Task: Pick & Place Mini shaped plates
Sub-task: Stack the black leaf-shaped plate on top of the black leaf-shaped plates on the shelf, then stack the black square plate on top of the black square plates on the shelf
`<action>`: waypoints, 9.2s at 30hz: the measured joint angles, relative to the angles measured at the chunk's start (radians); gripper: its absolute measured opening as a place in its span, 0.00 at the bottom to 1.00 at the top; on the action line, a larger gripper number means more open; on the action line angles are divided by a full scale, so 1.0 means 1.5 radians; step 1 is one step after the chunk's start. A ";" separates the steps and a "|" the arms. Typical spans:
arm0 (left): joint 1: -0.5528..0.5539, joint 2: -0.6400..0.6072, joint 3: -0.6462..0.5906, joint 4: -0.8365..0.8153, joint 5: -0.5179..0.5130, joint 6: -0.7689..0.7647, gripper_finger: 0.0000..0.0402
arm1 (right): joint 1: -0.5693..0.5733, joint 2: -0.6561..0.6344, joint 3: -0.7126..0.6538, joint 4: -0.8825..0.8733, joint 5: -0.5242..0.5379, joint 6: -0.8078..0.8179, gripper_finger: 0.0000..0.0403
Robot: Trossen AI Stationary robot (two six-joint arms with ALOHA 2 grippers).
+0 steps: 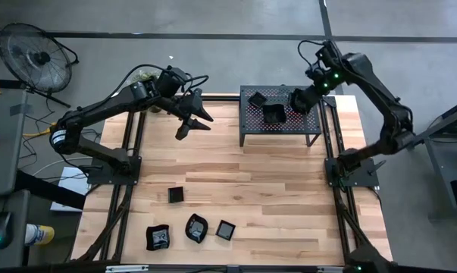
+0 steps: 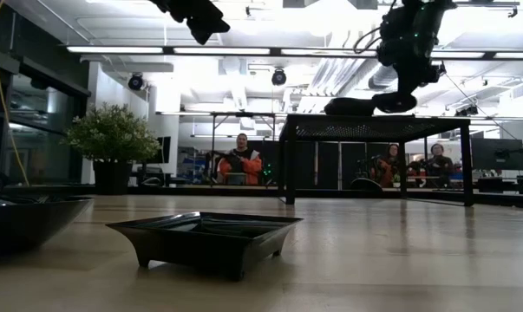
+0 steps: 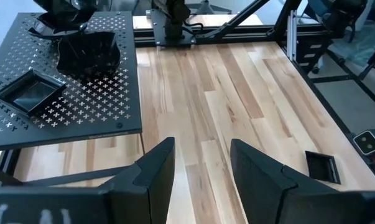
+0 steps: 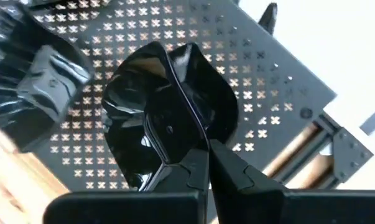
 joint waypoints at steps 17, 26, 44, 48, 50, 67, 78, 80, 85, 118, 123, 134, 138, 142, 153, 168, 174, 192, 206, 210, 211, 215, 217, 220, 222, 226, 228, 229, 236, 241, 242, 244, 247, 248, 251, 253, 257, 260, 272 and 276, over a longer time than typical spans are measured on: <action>0.000 0.000 0.000 -0.005 0.025 -0.025 0.38 | -0.051 0.082 0.046 -0.029 -0.078 -0.088 0.00; 0.000 0.000 0.000 -0.005 0.026 -0.040 0.38 | -0.061 0.123 0.049 -0.047 -0.079 -0.138 0.00; 0.000 0.000 0.000 -0.004 0.024 -0.044 0.38 | -0.061 0.123 0.049 -0.047 -0.076 -0.145 0.13; 0.000 0.000 0.000 -0.004 0.024 -0.046 0.38 | -0.061 0.123 0.055 -0.048 -0.076 -0.136 0.18; 0.000 0.000 0.000 -0.004 0.024 -0.046 0.38 | -0.061 0.123 0.072 -0.048 -0.077 -0.134 0.20; 0.000 0.000 0.000 -0.004 0.023 -0.046 0.38 | -0.054 0.123 0.257 -0.121 -0.074 -0.090 0.30; 0.000 0.000 0.000 -0.004 0.017 -0.045 0.38 | -0.024 0.116 0.301 -0.172 -0.074 -0.071 0.29; 0.000 0.000 0.000 -0.004 0.017 -0.045 0.38 | -0.018 0.110 0.301 -0.173 -0.074 -0.067 0.29; 0.000 0.000 0.000 -0.004 0.017 -0.041 0.38 | 0.001 0.090 0.301 -0.173 -0.074 -0.052 0.29; 0.000 0.000 -0.001 -0.103 0.010 -0.041 0.38 | 0.283 -0.111 0.147 -0.055 0.021 0.165 0.25; 0.000 0.000 -0.014 -0.107 0.009 -0.079 0.38 | 0.346 -0.221 -0.026 0.084 0.016 0.226 0.26; -0.014 -0.017 -0.104 -0.058 -0.002 -0.211 0.38 | 0.437 -0.401 -0.268 0.219 0.012 0.339 0.26; -0.059 -0.061 -0.159 -0.010 -0.044 -0.285 0.38 | 0.465 -0.448 -0.318 0.254 0.015 0.372 0.25; -0.123 -0.113 -0.223 0.021 -0.116 -0.384 0.38 | 0.490 -0.481 -0.356 0.283 0.016 0.394 0.26; -0.352 -0.192 -0.362 0.031 -0.325 -0.675 0.38 | 0.579 -0.522 -0.405 0.332 0.028 0.421 0.26; -0.465 -0.125 -0.392 -0.039 -0.369 -0.768 0.38 | 0.735 -0.547 -0.445 0.371 0.107 0.467 0.26; -0.463 -0.088 -0.392 -0.039 -0.364 -0.749 0.38 | 0.792 -0.565 -0.485 0.402 0.146 0.506 0.26; -0.463 -0.045 -0.392 -0.078 -0.347 -0.659 0.38 | 0.903 -0.581 -0.521 0.447 0.246 0.559 0.26; -0.463 -0.045 -0.484 -0.028 -0.340 -0.590 0.38 | 0.930 -0.581 -0.521 0.447 0.268 0.558 0.26; -0.463 -0.045 -0.500 -0.007 -0.320 -0.580 0.38 | 0.934 -0.581 -0.521 0.447 0.272 0.557 0.26; -0.463 -0.045 -0.501 -0.001 -0.320 -0.580 0.38 | 0.934 -0.581 -0.521 0.447 0.273 0.557 0.26; -0.463 -0.045 -0.501 0.003 -0.328 -0.578 0.38 | 0.934 -0.581 -0.521 0.447 0.273 0.556 0.26; -0.463 -0.042 -0.501 0.014 -0.327 -0.566 0.38 | 0.934 -0.581 -0.521 0.449 0.273 0.555 0.26; -0.463 -0.035 -0.501 0.027 -0.323 -0.548 0.38 | 0.934 -0.579 -0.521 0.459 0.274 0.553 0.26; -0.463 -0.026 -0.501 0.033 -0.323 -0.545 0.38 | 0.934 -0.579 -0.521 0.463 0.278 0.553 0.26; -0.463 -0.013 -0.501 0.035 -0.322 -0.540 0.38 | 0.934 -0.576 -0.520 0.468 0.278 0.552 0.26; -0.463 -0.010 -0.501 0.037 -0.320 -0.534 0.38 | 0.934 -0.573 -0.520 0.471 0.278 0.551 0.26; -0.463 -0.008 -0.501 0.040 -0.319 -0.531 0.38 | 0.934 -0.571 -0.520 0.472 0.278 0.551 0.26; -0.463 -0.006 -0.501 0.039 -0.323 -0.527 0.38 | 0.934 -0.563 -0.520 0.473 0.278 0.552 0.26; -0.463 -0.006 -0.501 0.038 -0.323 -0.528 0.38 | 0.934 -0.562 -0.520 0.475 0.278 0.553 0.26; -0.463 -0.006 -0.501 0.038 -0.323 -0.528 0.38 | 0.934 -0.562 -0.520 0.477 0.278 0.553 0.26; -0.463 -0.006 -0.501 0.038 -0.323 -0.528 0.38 | 0.934 -0.562 -0.520 0.477 0.278 0.553 0.26; -0.463 -0.001 -0.501 0.043 -0.318 -0.527 0.38 | 0.934 -0.562 -0.520 0.477 0.278 0.553 0.26; -0.463 0.000 -0.501 0.042 -0.317 -0.527 0.38 | 0.934 -0.562 -0.520 0.477 0.278 0.553 0.26; -0.463 0.000 -0.501 0.046 -0.312 -0.527 0.38 | 0.934 -0.562 -0.520 0.477 0.278 0.553 0.26; -0.463 0.003 -0.501 0.049 -0.311 -0.526 0.38 | 0.934 -0.562 -0.520 0.477 0.278 0.553 0.26; -0.463 0.003 -0.501 0.052 -0.310 -0.528 0.37 | 0.934 -0.562 -0.520 0.477 0.278 0.553 0.26; -0.463 0.003 -0.501 0.049 -0.310 -0.528 0.31 | 0.934 -0.562 -0.520 0.477 0.278 0.553 0.26; -0.463 0.003 -0.501 0.050 -0.307 -0.525 0.07 | 0.934 -0.562 -0.520 0.485 0.278 0.553 0.26; -0.463 0.002 -0.501 0.053 -0.305 -0.529 0.01 | 0.934 -0.562 -0.520 0.486 0.278 0.553 0.26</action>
